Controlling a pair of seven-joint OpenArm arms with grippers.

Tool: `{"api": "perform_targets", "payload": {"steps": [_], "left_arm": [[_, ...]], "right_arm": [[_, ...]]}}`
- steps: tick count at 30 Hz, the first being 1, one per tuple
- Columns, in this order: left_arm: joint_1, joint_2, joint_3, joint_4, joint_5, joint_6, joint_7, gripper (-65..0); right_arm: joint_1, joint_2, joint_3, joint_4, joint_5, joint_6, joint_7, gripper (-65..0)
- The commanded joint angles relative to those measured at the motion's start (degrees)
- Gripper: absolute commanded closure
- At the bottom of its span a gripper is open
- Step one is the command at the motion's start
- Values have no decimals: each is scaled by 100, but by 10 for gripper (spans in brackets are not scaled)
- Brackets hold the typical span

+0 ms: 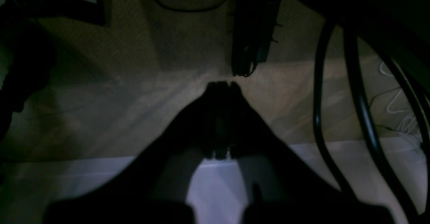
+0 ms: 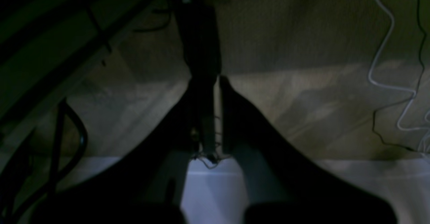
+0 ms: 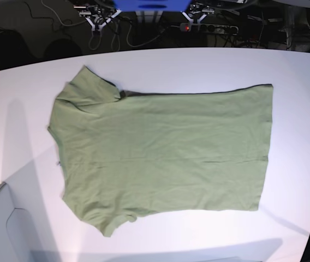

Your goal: Fold the T-shirt properly

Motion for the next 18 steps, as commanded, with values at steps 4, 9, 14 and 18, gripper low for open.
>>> {"api": "perform_targets", "payload": {"steps": [4,9,14,18], "left_arm": [[114,5,-3,-5,-6,6,23,-2],[334,-4,-3,342,-6,6,49,-2],[659,-4,-3,940,-6,-3,58,-2],[817,58,14,1080,-6,-3,58,-1]], "right_arm": [[-122,5,-3,206,-38,150,-49,-4],[-175,5,-12,206,-38,150,-58,-4],[-202,23,-12,214,-47,132,-295,-1],[-202,23,-21,241,-47,132,-656,-1]]}}
